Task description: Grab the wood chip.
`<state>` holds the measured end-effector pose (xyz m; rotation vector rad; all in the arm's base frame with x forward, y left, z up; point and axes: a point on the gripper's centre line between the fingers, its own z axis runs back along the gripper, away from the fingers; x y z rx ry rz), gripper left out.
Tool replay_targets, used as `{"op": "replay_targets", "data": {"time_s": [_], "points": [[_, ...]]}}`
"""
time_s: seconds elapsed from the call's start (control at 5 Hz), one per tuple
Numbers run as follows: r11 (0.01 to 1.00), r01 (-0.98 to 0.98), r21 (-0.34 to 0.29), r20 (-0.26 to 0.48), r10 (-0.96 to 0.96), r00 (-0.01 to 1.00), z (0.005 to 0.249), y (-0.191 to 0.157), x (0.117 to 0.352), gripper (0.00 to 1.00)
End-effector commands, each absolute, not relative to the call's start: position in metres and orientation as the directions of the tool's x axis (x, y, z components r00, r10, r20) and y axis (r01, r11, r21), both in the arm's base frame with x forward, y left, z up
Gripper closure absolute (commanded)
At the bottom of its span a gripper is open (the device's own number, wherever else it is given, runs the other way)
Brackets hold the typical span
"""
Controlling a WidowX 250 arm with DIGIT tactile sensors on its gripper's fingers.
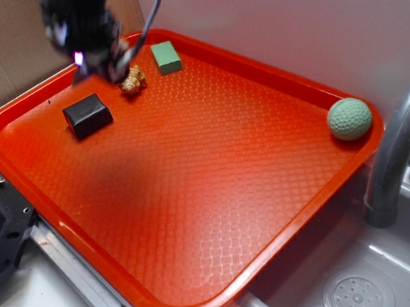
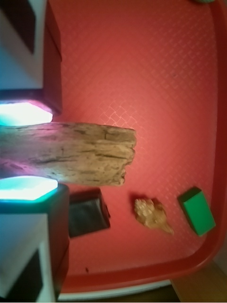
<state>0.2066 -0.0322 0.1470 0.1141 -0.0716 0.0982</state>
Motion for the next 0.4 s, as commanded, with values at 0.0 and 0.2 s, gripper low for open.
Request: {"op": "replay_targets", "data": {"time_s": [0.0, 0.2], "points": [[0.989, -0.127, -0.075, -0.002, 0.128, 0.992, 0.1730, -0.0374, 0.2136, 1.00], [0.993, -0.110, -0.040, 0.035, 0.112, 0.993, 0.1655, -0.0410, 0.2063, 1.00]]}}
